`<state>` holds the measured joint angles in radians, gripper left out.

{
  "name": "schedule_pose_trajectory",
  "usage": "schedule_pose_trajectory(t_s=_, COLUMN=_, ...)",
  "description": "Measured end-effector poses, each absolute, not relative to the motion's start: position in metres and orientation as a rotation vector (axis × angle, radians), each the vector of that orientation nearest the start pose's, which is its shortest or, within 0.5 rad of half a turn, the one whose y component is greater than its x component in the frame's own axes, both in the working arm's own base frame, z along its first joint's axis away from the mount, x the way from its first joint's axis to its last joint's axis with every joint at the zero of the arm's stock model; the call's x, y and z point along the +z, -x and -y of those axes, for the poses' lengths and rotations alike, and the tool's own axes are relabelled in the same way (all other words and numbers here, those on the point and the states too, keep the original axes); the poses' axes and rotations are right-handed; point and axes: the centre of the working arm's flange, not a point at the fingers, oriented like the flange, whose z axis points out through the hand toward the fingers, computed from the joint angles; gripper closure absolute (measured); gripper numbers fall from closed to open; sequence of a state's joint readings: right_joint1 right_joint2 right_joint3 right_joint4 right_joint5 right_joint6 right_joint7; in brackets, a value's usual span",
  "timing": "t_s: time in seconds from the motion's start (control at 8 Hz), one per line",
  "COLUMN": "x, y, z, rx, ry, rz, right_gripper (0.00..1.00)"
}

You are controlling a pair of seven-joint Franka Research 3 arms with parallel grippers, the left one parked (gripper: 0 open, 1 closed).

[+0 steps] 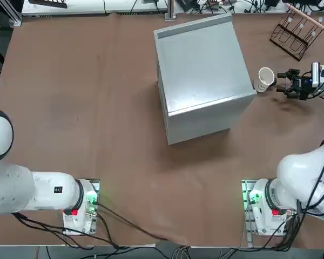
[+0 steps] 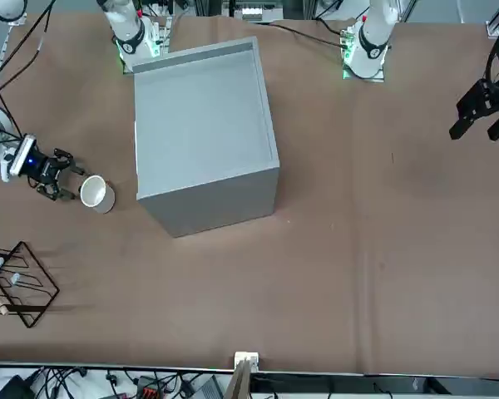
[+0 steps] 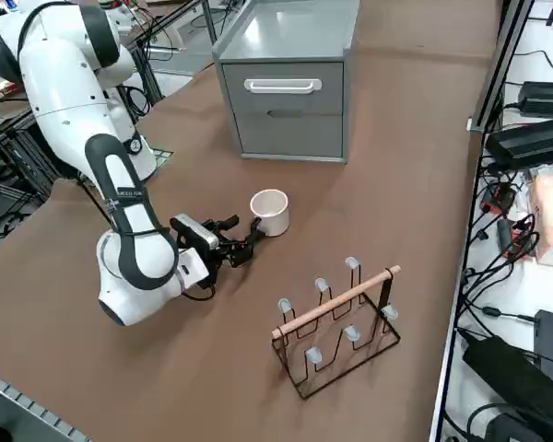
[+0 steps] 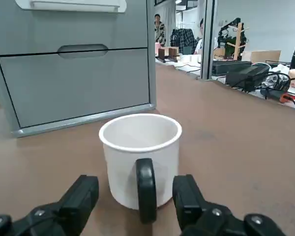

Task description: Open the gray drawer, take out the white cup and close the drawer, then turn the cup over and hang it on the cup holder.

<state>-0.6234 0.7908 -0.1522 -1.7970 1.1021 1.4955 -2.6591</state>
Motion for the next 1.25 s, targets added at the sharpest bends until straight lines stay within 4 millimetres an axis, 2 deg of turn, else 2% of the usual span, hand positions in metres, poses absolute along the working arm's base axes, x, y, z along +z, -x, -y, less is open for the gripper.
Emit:
schedule_pose_trajectory(t_s=1.0, x=0.095, y=-0.480, z=0.304, rx=-1.177, ry=1.639, rz=1.179, right_gripper=0.21)
schedule_pose_trajectory(t_s=1.25, x=0.091, y=-0.481, z=0.302, rx=-1.174, ry=1.633, rz=1.175, right_gripper=0.29)
